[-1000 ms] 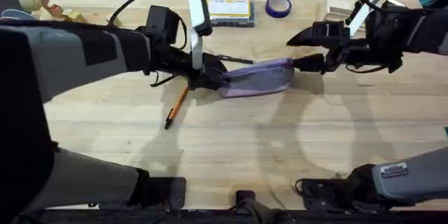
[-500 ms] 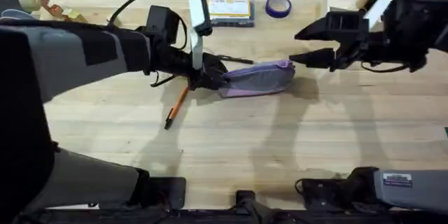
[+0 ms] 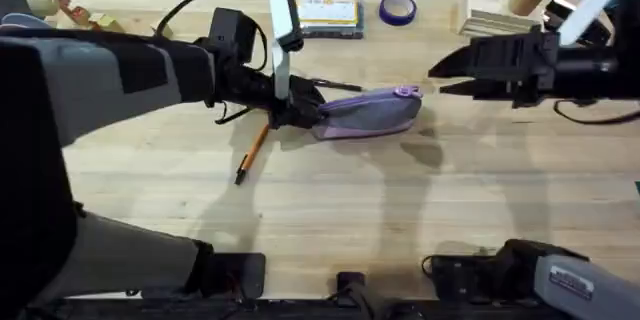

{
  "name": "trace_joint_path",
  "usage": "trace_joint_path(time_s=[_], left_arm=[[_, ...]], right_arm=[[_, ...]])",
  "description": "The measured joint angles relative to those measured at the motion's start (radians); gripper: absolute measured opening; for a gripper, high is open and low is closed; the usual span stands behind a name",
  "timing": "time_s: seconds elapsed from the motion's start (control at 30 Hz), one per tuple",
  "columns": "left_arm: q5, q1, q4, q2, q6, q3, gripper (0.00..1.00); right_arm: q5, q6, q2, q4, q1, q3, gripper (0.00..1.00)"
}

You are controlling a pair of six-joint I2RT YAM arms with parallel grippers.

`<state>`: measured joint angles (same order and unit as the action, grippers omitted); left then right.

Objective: Unzip the bag, pick up the pens from the table one at a time and place them inside, then zip the bag closed.

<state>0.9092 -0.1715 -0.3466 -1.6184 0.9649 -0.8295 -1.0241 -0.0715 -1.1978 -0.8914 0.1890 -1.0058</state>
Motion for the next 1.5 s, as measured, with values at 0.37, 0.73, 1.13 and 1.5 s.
trace_joint_path(time_s=[0.37,0.73,1.13,1.5], left_arm=[[0.000,0.000,0.000,0.000,0.000,0.000,0.042],[0.000,0.000,0.000,0.000,0.000,0.000,0.042],[-0.001,0.000,-0.001,0.000,0.000,0.000,0.042],[-0.001,0.000,-0.001,0.000,0.000,0.000,0.042]], right_arm=[[0.347,-0.012,0.183,0.000,-0.116,0.000,0.997],[0.528,-0.125,0.183,0.036,-0.299,-0.011,0.997],[0.561,-0.525,0.183,0.180,-0.317,-0.013,0.997],[0.565,-0.737,0.183,0.180,-0.317,-0.013,0.997]])
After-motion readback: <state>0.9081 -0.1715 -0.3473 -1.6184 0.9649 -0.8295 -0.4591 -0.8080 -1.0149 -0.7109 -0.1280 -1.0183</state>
